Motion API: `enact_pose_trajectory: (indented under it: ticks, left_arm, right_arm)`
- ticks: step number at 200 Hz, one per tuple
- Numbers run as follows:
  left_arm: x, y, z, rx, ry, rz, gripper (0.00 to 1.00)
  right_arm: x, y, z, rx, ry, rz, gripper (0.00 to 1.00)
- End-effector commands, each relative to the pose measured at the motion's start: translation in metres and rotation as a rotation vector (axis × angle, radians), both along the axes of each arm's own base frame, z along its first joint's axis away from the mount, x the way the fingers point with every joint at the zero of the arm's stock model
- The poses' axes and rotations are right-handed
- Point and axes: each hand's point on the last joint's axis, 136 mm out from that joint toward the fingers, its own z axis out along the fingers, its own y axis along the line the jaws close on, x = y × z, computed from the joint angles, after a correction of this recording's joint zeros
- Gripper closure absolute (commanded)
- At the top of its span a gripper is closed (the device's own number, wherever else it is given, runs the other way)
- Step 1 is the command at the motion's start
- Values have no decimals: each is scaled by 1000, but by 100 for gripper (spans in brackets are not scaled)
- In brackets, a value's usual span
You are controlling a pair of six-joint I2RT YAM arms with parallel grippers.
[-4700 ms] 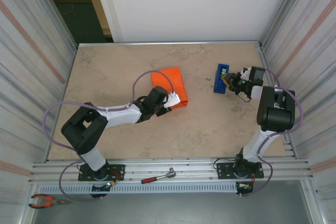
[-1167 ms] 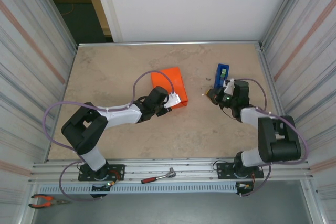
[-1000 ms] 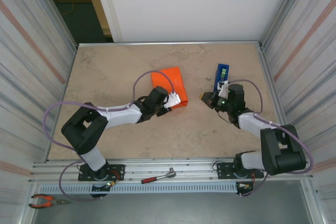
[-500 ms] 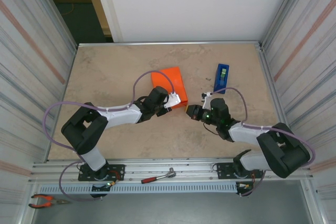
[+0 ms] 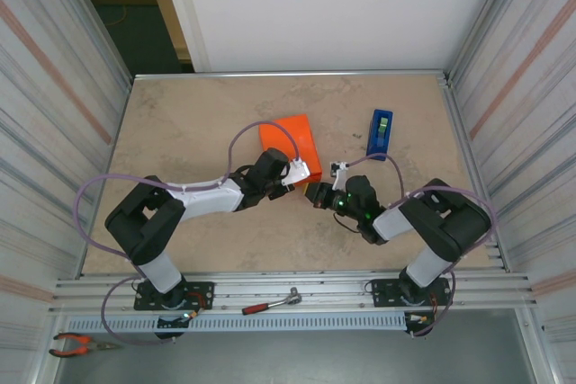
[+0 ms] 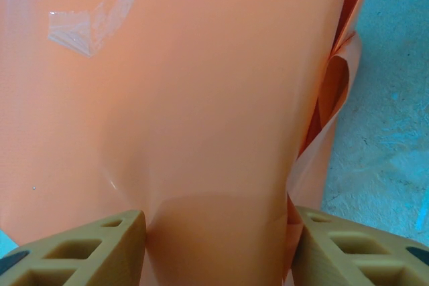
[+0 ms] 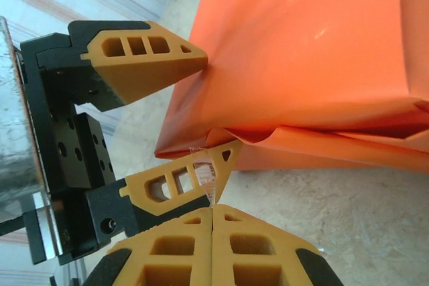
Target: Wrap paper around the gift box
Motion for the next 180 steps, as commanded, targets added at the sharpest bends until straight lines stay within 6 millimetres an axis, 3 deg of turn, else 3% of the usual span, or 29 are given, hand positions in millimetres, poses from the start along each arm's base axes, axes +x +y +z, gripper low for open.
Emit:
enact_pose_trajectory:
  ticks: [1, 180]
  left_arm:
    - [-12, -1, -18, 45, 62, -29, 44]
    - [-15, -2, -20, 53, 66, -36, 44]
  right_arm:
    - [12, 7, 22, 83, -69, -30, 100]
    - [25, 7, 16, 117, -78, -79, 100]
